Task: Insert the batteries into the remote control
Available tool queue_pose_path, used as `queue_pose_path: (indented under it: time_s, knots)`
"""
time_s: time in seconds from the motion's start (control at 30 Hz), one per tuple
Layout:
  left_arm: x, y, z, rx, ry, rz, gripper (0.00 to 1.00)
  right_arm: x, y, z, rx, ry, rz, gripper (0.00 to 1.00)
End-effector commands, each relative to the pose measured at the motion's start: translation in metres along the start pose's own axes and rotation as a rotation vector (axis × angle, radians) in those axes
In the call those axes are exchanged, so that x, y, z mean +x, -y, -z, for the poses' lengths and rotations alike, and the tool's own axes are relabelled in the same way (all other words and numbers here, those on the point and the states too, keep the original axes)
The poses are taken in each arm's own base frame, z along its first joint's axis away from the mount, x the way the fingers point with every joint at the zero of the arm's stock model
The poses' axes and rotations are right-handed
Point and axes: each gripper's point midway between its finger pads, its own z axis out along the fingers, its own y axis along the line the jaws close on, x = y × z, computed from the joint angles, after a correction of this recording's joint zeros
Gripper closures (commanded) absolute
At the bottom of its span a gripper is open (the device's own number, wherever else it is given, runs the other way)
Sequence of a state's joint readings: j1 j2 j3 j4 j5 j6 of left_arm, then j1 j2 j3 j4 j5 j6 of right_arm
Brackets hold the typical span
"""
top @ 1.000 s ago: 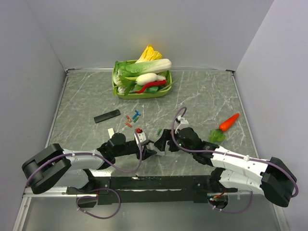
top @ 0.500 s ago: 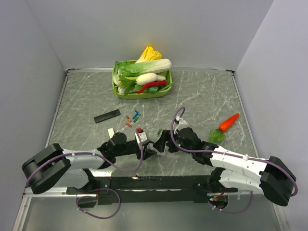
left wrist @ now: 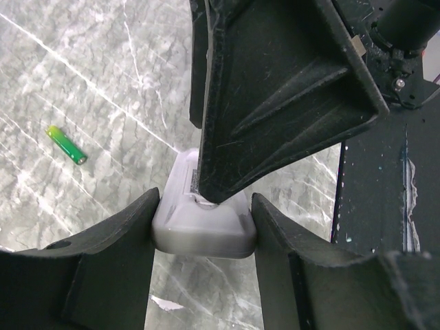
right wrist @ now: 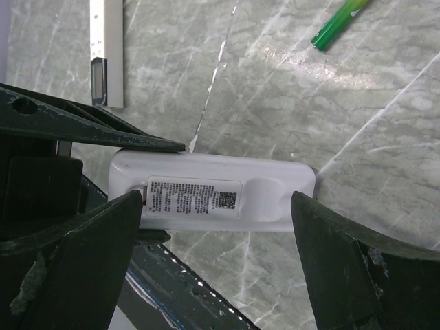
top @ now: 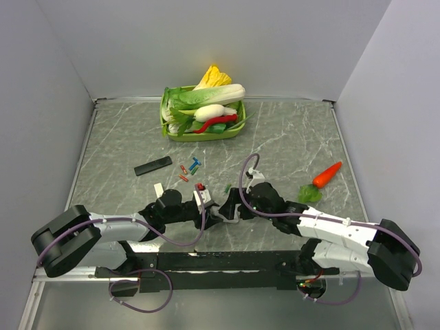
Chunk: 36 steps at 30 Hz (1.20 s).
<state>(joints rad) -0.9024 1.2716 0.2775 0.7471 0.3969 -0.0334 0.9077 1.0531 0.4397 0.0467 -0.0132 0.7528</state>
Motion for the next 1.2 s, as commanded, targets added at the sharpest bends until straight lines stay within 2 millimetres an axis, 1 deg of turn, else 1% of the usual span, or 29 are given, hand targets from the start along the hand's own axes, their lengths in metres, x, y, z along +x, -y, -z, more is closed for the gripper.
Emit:
queue_pose_path:
  time_s: [0.0,0.1,0.17,0.2,0.33,0.47,0.6,0.63,0.73,0.8,0.9,0.97,1.0,1.03,1.07,1.17]
  knots:
    - [-0.019,0.004,-0.003,0.029,0.032,-0.038,0.99,-0.001,-0.009,-0.002,-0.002,-0.025,0.026,0.04]
    - [-0.021,0.004,-0.004,0.034,0.031,-0.037,0.99,-0.003,-0.012,-0.002,-0.012,-0.024,0.042,0.04]
    - [-0.021,0.005,-0.003,0.034,0.031,-0.037,0.99,-0.004,-0.020,-0.001,-0.050,-0.020,0.047,0.04]
    - [-0.021,0.005,-0.003,0.034,0.029,-0.037,0.99,-0.008,-0.024,0.000,-0.067,-0.007,0.048,0.04]
    - [-0.025,0.005,-0.004,0.037,0.033,-0.039,0.99,-0.014,-0.034,0.003,-0.094,0.000,0.076,0.04]
    - [-0.025,0.005,-0.004,0.035,0.028,-0.036,0.99,-0.014,-0.036,0.003,-0.104,0.003,0.070,0.04]
    - [-0.026,0.005,-0.004,0.037,0.028,-0.036,0.99,-0.014,-0.033,0.001,-0.088,-0.002,0.073,0.04]
    - [-0.025,0.004,-0.005,0.036,0.025,-0.067,0.99,-0.012,-0.031,0.000,-0.082,-0.009,0.071,0.04]
    - [-0.026,0.003,-0.005,0.036,0.024,-0.068,0.99,-0.007,-0.027,-0.003,-0.059,-0.036,0.073,0.04]
    - [-0.027,0.002,-0.005,0.030,0.021,-0.071,0.99,-0.005,-0.023,-0.004,-0.036,-0.046,0.075,0.04]
    - [-0.030,0.000,-0.006,0.023,0.010,-0.085,0.99,0.002,-0.009,-0.004,0.034,-0.091,0.091,0.04]
    - [-0.037,-0.002,-0.007,0.018,0.020,-0.098,0.99,0.005,-0.004,-0.003,0.072,-0.122,0.103,0.04]
    - [-0.037,-0.002,-0.006,0.015,0.014,-0.097,0.99,0.007,-0.002,-0.003,0.084,-0.132,0.112,0.04]
    - [-0.043,-0.003,-0.006,0.010,0.024,-0.103,0.99,0.007,0.000,-0.003,0.098,-0.140,0.120,0.04]
    - [-0.044,-0.004,-0.006,0.007,0.024,-0.108,0.99,0.011,0.005,-0.003,0.123,-0.164,0.131,0.04]
    - [-0.050,-0.006,-0.005,-0.006,0.026,-0.121,0.99,0.015,0.011,-0.002,0.156,-0.193,0.153,0.04]
